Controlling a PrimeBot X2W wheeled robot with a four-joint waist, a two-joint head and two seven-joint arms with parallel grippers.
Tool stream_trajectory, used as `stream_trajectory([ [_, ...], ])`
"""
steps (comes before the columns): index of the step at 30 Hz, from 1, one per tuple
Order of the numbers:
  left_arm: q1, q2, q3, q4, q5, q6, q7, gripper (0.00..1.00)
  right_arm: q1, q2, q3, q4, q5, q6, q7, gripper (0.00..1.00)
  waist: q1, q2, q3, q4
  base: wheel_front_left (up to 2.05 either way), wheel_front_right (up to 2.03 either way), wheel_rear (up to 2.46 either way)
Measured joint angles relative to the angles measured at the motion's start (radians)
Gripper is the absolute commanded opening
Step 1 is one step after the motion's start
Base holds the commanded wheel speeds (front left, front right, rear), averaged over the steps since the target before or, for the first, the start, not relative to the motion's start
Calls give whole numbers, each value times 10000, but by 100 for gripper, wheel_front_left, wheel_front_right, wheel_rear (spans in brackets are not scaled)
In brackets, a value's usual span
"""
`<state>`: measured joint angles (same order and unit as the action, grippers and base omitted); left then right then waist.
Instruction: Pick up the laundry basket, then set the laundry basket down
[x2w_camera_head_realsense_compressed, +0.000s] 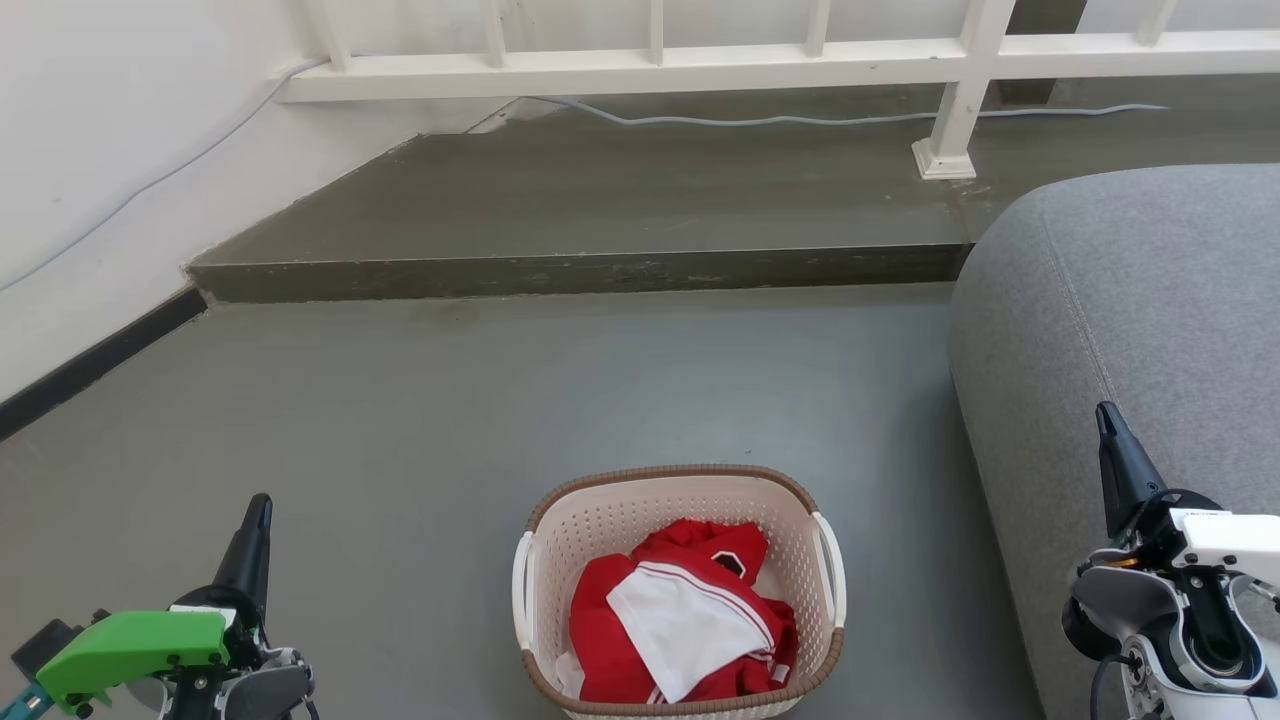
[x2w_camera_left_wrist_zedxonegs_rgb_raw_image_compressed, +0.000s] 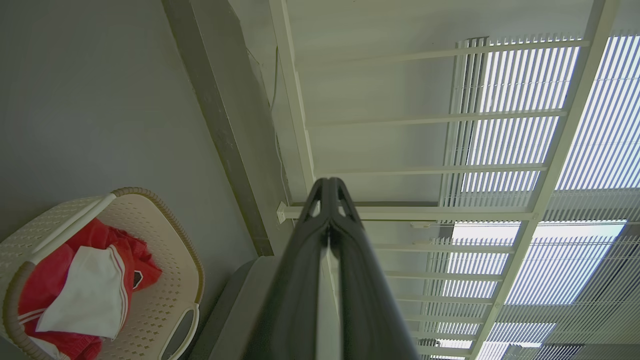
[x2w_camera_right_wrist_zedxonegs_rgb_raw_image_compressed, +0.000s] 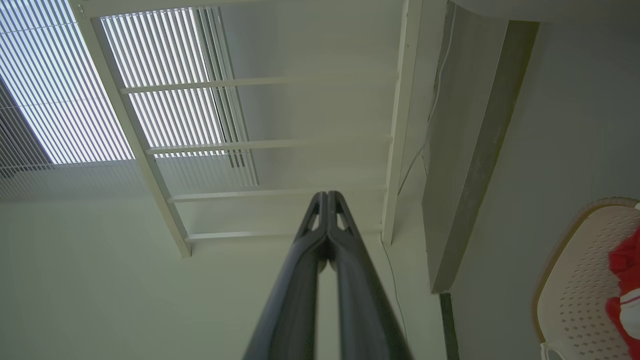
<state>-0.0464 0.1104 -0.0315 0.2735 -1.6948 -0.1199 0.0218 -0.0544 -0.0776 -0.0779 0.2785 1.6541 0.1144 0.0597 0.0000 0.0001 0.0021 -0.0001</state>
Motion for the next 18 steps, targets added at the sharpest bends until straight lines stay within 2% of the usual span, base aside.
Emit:
stream_trajectory([
  [18, -2, -6, 15, 19, 0, -2, 40, 0, -1, 10, -15, 15, 0, 0, 40, 0, 0, 0, -1, 0, 0, 0, 0],
])
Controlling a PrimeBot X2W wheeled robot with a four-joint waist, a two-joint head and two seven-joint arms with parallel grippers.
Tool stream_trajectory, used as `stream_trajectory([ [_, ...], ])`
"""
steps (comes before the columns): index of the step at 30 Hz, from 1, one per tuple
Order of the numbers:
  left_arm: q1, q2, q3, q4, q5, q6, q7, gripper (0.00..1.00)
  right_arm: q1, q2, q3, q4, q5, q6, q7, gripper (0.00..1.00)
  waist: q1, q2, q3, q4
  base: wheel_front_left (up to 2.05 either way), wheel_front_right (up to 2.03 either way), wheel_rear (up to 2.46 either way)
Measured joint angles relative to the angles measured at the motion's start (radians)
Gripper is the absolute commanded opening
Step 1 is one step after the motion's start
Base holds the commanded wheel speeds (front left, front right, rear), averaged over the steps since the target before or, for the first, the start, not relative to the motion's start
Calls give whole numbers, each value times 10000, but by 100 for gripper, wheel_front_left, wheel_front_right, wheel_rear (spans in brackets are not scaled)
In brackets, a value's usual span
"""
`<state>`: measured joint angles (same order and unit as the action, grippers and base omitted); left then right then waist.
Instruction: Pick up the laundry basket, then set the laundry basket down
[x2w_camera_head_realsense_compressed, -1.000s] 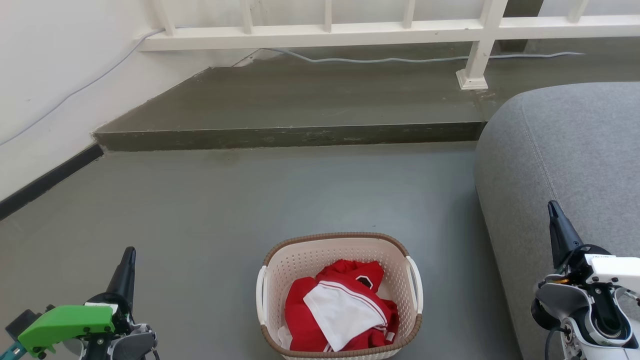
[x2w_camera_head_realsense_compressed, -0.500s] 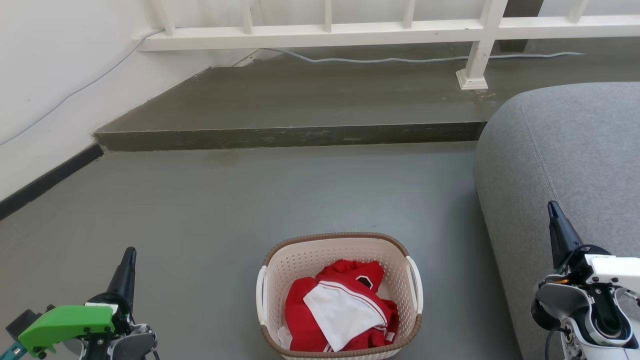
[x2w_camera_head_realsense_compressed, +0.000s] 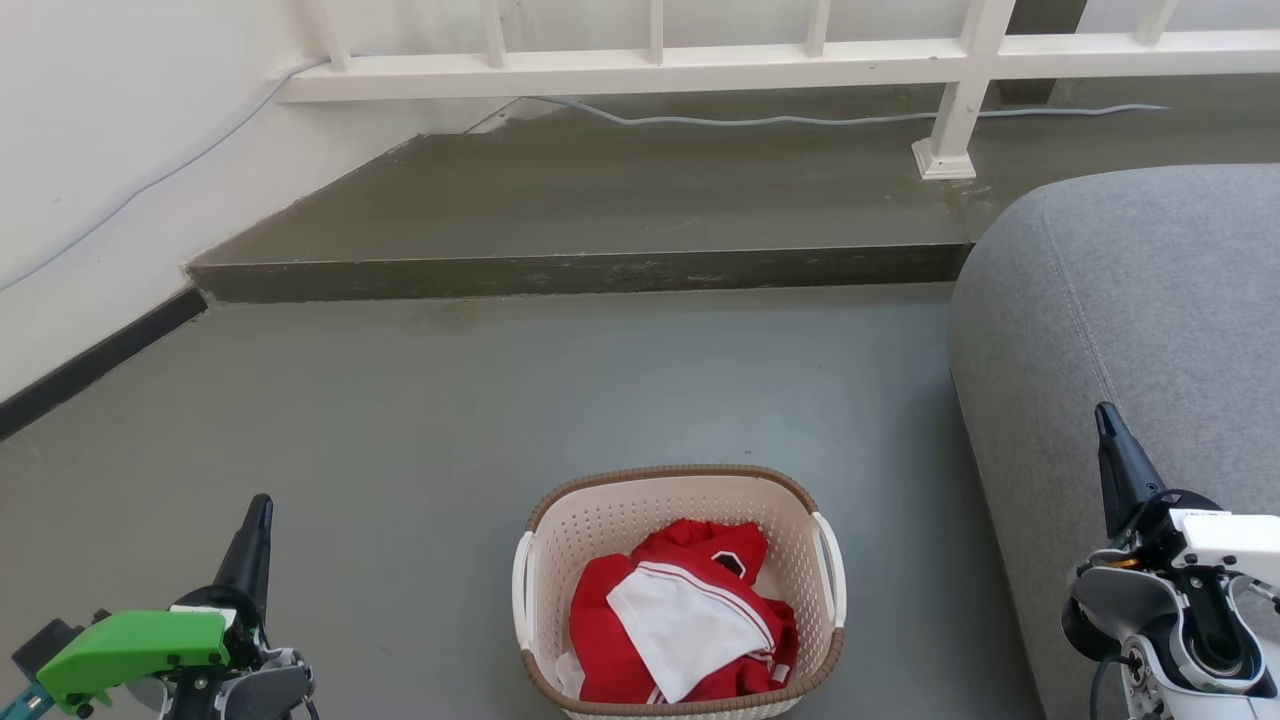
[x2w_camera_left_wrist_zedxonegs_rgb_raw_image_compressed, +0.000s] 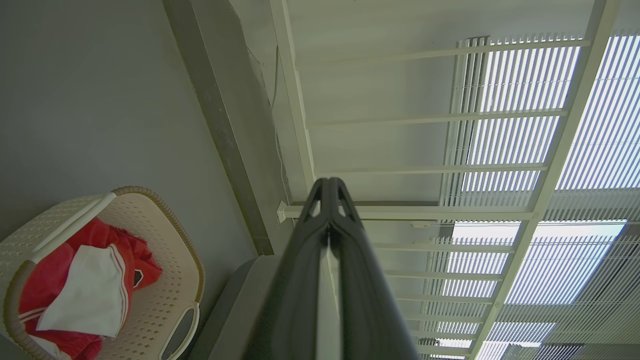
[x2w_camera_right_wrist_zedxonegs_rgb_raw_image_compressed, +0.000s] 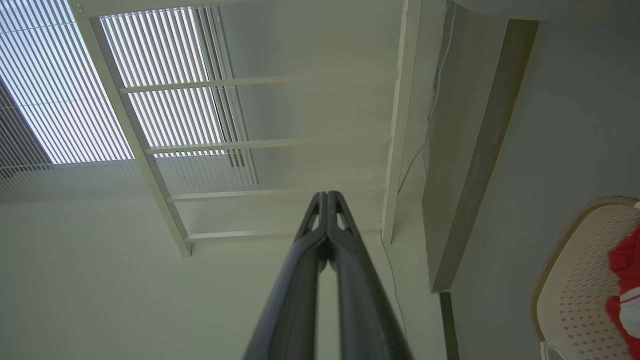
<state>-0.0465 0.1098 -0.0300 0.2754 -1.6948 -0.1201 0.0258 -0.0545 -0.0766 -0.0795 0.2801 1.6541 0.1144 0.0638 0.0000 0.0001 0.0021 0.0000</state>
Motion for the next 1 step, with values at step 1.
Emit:
stream_trajectory([
  [1, 0, 0, 0, 0, 0, 0, 0, 0, 0, 0, 0, 0, 0, 0, 0, 0, 0, 0, 0, 0, 0, 0, 0],
])
